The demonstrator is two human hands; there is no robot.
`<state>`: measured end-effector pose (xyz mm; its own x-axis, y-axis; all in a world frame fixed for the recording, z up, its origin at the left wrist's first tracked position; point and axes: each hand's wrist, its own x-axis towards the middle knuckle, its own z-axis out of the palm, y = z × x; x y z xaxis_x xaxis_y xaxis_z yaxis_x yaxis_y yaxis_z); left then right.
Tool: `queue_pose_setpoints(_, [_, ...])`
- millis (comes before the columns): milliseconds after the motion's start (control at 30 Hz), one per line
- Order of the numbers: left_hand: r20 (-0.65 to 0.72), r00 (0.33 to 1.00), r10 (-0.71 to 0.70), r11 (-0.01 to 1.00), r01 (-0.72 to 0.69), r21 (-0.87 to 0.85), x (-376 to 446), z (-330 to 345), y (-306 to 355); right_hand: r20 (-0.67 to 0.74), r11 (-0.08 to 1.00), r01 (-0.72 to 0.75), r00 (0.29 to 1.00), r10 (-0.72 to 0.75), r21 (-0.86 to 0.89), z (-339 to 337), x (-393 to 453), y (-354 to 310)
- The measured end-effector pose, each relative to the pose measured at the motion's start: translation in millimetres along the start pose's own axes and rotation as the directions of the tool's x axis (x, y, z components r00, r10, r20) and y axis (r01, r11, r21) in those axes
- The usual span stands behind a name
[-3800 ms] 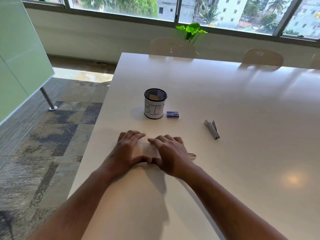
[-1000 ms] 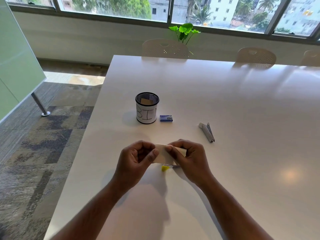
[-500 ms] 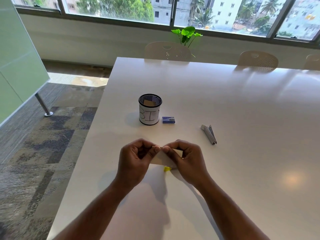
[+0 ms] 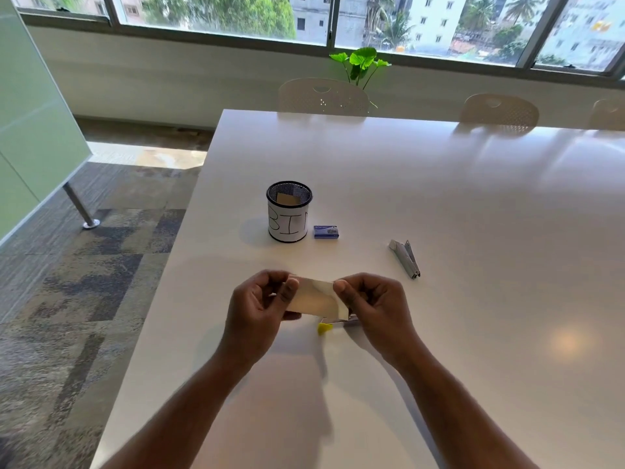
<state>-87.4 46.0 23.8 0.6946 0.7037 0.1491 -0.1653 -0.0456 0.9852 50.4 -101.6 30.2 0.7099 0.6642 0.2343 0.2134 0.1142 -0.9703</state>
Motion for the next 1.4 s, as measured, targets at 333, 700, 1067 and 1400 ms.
queue_pose_setpoints(333, [-0.078, 0.987, -0.138, 0.961, 0.114, -0.251, 9, -13, 0, 0.163, 0.963, 0.155, 0.979, -0.121, -0.222, 6, -7, 9])
queue_pose_setpoints(700, [-0.059, 0.995, -0.079, 0.995, 0.082, 0.051, 10, -19, -19, 0.294, 0.787, 0.214, 0.955, -0.044, -0.579, -44, 10, 15])
queue_pose_setpoints(1067, [-0.01, 0.998, -0.065, 0.984, 0.066, 0.167, 12, -20, -30, 0.358, 0.661, 0.293, 0.933, -0.038, -0.691, -25, 5, 25])
queue_pose_setpoints(1400, [-0.039, 0.998, -0.058, 0.993, 0.062, 0.1, 11, -19, -28, 0.105, 0.991, -0.037, 0.993, 0.051, -0.129, -19, 3, 24])
